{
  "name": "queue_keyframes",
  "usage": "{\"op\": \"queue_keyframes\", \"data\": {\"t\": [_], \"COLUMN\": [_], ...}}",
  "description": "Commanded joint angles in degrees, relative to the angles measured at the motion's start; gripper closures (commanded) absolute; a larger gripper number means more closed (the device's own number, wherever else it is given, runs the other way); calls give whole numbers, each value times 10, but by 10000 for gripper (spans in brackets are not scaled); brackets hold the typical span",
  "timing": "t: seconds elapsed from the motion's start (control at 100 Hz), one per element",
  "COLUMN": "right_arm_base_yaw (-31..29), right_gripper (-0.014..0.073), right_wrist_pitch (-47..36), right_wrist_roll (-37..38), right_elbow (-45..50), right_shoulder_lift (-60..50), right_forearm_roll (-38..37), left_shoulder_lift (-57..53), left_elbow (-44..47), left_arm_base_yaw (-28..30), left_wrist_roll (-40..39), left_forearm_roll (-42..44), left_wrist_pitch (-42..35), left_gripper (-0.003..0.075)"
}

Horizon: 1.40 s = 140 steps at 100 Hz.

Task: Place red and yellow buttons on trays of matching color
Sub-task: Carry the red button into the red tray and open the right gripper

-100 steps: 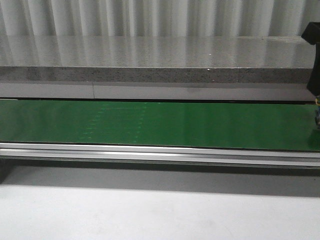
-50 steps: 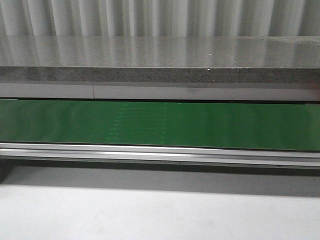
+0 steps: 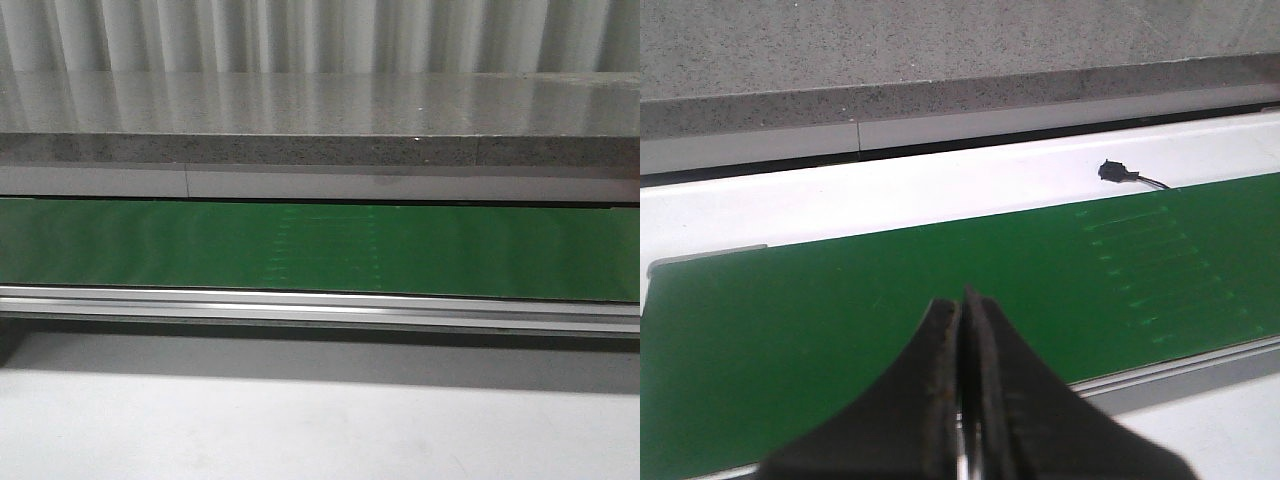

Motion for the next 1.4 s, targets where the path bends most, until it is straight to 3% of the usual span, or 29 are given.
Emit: {"op": "queue_keyframes", "data": {"t": [0.0, 0.75, 0.84, 1.13, 1.39], "right_arm_base_yaw": [-4, -3, -3, -3, -3], "right_gripper": [567, 558, 487, 133, 101], "right_wrist_pitch": [-53, -173, -176, -191, -203], "right_wrist_roll": [-1, -1, -1, -1, -1], "right_elbow": [-30, -52, -52, -52, -52], "right_shoulder_lift": [-3, 136, 136, 136, 135], "right_forearm_roll": [6, 67, 68, 69, 70], "left_shoulder_lift": [-3, -3, -3, -3, -3], "left_elbow": [-15, -15, -15, -15, -15], "left_arm_base_yaw": [-5, -5, -5, -5, -5], "left_wrist_roll": [-2, -2, -2, -2, -2], "left_forearm_roll": [-6, -6, -6, -6, -6], "left_wrist_pitch": [-43, -43, -43, -43, -43], "left_gripper": [741, 741, 741, 741, 741]}}
